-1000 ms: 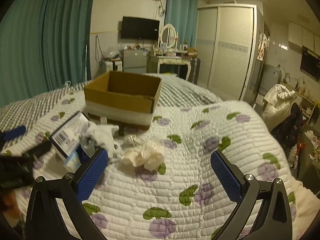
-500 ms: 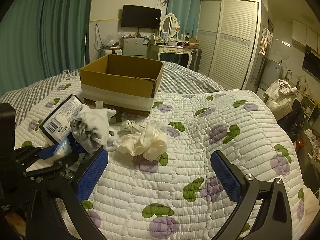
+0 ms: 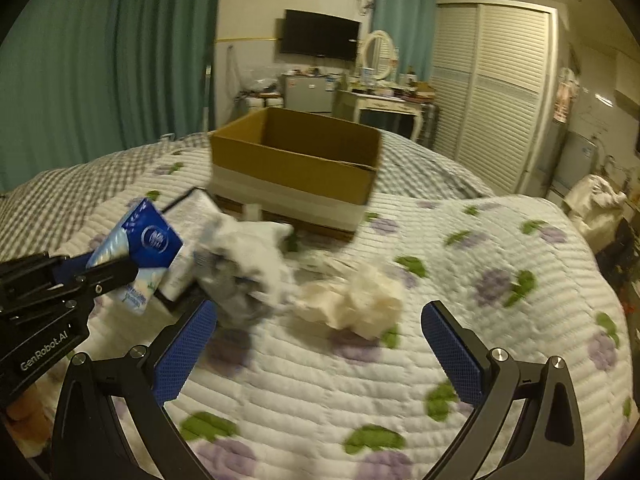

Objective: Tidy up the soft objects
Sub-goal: 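Grasp the blue tissue pack with the left tool while the right tool grasps the grey sock, then carry the tissue pack and grey sock into the box and open both tools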

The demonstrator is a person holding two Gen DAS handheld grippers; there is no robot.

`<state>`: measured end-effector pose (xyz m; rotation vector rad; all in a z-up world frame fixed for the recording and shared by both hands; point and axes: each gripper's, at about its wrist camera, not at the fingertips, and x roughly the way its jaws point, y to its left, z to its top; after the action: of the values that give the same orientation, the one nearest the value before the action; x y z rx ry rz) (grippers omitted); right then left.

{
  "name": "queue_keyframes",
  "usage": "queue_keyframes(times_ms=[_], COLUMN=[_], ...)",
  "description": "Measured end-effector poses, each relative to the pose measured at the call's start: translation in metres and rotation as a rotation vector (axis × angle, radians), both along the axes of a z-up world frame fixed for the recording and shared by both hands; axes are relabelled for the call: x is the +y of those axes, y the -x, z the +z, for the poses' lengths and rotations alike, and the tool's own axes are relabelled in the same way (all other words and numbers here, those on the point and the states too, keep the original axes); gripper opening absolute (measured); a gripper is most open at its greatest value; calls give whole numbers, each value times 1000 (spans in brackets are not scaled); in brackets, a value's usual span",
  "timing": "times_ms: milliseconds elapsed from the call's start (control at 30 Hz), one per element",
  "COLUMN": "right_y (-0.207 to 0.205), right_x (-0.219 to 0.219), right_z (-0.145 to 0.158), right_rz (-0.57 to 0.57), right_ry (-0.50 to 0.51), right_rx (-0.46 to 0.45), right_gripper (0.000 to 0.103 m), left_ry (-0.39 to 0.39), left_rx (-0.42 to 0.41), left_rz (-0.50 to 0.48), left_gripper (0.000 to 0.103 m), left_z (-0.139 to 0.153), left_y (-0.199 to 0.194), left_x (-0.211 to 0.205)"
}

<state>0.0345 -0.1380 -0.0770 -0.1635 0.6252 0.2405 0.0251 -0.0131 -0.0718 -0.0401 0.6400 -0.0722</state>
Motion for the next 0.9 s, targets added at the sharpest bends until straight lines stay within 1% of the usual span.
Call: queue_keyframes(times_ms=[133, 267, 333, 400, 433, 467, 500, 533, 567, 600, 700, 767, 900], right_y=[-17, -29, -35, -38, -40, -39, -38, -35, -33, -29, -18, -12, -5], right_x=[29, 49, 52, 51, 50, 47, 45, 44, 43, 41, 33, 24, 4], right_z=[-10, -19, -24, -27, -28, -29, -29, -27, -24, -20, -5, 9, 48], right_rz=[62, 92, 94, 93, 95, 101, 111, 111, 110, 114, 126, 131, 147], right_ry=[6, 27, 26, 24, 16, 4, -11, -17, -16, -19, -41, -68, -145], right_rx=[49, 67, 81, 91, 100, 109, 116, 113, 105, 95, 73, 48, -10], right_gripper=[103, 99, 93, 77, 73, 63, 57, 56, 52, 50, 47, 46, 44], left_ry=[-17, -2, 0, -7, -9, -11, -14, -19, -22, -20, -4, -5, -12], left_rx=[27, 36, 37, 37, 35, 34, 33, 32, 30, 29, 17, -8, -58], left_rz=[28, 42, 46, 49, 50, 51, 52, 53, 54, 53, 40, 23, -11], left_gripper=[16, 16, 16, 16, 16, 16, 16, 16, 16, 16, 16, 16, 16], left_z=[-4, -6, -6, -4, -4, -3, -2, 0, 2, 4, 16, 29, 58], left_y=[-6, -9, -10, -9, -8, -8, -7, -6, -5, -4, -3, -2, -6], left_x=[11, 22, 25, 24, 23, 23, 22, 21, 20, 19, 17, 13, 6])
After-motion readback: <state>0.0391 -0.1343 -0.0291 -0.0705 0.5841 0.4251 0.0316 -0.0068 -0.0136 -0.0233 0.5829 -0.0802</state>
